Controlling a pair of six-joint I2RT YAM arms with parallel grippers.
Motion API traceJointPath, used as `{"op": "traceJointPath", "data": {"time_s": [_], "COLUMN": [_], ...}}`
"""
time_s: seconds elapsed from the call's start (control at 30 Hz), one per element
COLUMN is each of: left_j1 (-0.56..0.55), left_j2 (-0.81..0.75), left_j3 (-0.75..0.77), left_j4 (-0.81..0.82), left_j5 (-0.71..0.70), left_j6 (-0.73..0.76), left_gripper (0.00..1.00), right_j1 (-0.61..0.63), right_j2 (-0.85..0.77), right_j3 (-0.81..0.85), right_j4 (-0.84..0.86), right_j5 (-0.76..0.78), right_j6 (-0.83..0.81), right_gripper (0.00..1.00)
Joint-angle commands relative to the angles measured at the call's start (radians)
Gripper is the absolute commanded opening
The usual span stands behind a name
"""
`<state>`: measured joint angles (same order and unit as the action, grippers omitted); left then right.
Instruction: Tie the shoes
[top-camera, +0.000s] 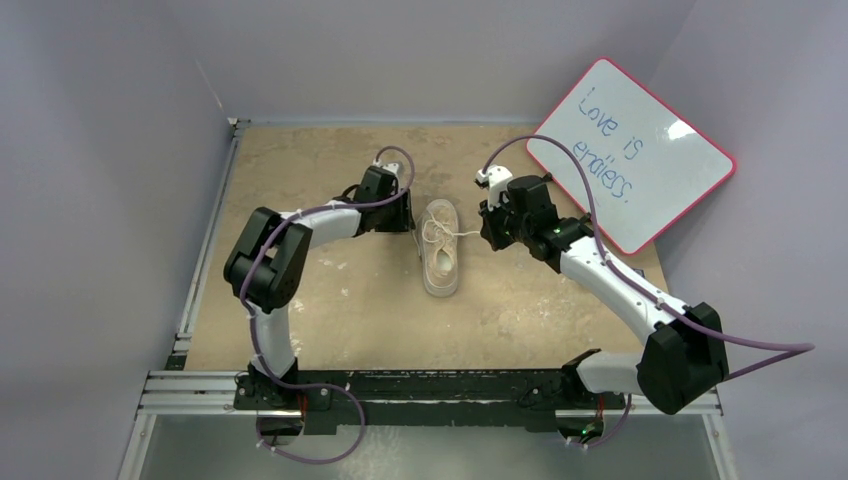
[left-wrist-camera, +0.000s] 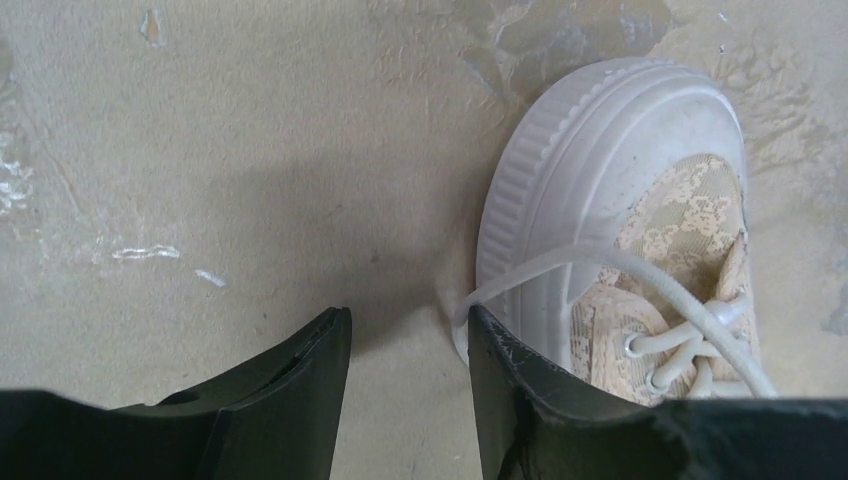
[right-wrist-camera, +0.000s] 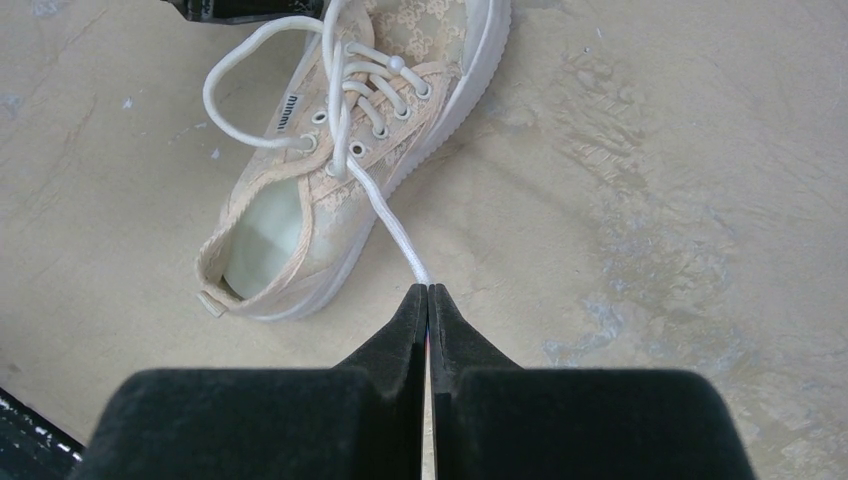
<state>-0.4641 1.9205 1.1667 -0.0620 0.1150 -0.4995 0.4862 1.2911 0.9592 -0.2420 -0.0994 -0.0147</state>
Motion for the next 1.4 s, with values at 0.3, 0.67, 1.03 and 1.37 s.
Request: {"op": "traceJointPath", "data": {"time_s": [0.3,0.67,1.03,1.37], "left_j1": [-0.135,-0.184,-0.173,-0.135], "left_j2": [0.014,0.098,-0.169,-0.451], "left_j3": [0.019,0.063,-0.06,-0.075], "left_j4": [-0.024,-0.161,-0.341,-0.474], "left_j5": [-0.273,-0.494,-0.61,-0.695], "left_j6": [0.144,0.158,0.065,-0.003], "left_gripper": [0.47,0.19,0.0,0.0], "right_j1": [-0.001,-0.001,-0.039,-0.187], "right_j2": [-0.03,-0.059,-0.125,-0.037], "right_j3": [-0.014,-0.03,-0.039,0.04], "right_j4": [0.046,-0.002,-0.274,-0.363], "right_j5": [-0.003,0.086,0.486,0.595], "right_j6": [0.077,0.18,0.518,0.48], "right_gripper": [0.0,0.0,0.0,0.0]}}
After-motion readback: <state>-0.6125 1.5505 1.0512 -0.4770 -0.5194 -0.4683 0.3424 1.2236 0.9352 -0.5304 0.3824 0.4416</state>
